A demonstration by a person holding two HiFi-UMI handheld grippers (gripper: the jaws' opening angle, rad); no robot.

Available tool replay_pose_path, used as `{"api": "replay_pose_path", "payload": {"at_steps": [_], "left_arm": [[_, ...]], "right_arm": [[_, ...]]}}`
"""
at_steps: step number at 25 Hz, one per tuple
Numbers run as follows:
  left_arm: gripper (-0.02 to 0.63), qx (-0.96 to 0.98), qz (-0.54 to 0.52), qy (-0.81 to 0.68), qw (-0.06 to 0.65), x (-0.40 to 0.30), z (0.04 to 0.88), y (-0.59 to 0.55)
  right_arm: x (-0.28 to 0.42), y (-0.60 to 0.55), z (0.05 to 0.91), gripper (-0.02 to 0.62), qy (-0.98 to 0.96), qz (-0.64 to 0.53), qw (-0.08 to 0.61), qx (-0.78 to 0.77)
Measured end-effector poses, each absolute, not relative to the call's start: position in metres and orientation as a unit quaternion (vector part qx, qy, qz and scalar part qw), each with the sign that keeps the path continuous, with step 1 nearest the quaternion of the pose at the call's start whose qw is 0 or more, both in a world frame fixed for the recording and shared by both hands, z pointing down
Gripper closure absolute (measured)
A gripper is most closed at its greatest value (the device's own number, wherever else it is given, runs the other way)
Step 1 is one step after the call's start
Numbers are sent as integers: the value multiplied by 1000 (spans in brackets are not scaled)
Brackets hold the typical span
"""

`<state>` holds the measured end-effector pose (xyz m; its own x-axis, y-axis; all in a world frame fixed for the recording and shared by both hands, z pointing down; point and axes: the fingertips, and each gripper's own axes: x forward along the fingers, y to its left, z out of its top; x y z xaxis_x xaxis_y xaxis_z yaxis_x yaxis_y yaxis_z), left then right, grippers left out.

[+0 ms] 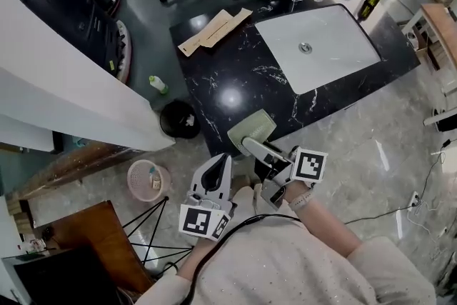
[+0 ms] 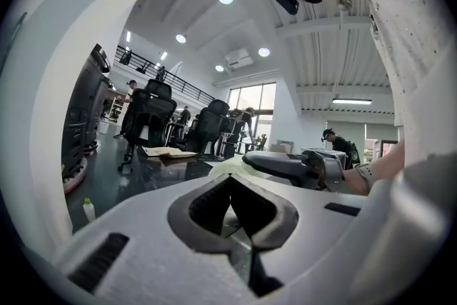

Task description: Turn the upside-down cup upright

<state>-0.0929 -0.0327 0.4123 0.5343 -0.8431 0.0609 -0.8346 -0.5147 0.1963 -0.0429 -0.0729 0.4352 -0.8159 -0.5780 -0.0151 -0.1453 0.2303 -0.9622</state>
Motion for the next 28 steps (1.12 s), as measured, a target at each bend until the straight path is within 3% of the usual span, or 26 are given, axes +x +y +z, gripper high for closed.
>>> {"api": "replay_pose_path", "payload": {"at_steps": [11,28], "left_arm": [[600,869,-14,-485,98,-88,408,-31],[600,866,15,-490,99,-81,414,-30]], "right_arm": [[-38,-77,422,271,453,-751,481,26],[-4,-89,431,270,260,-727,618,146]]}}
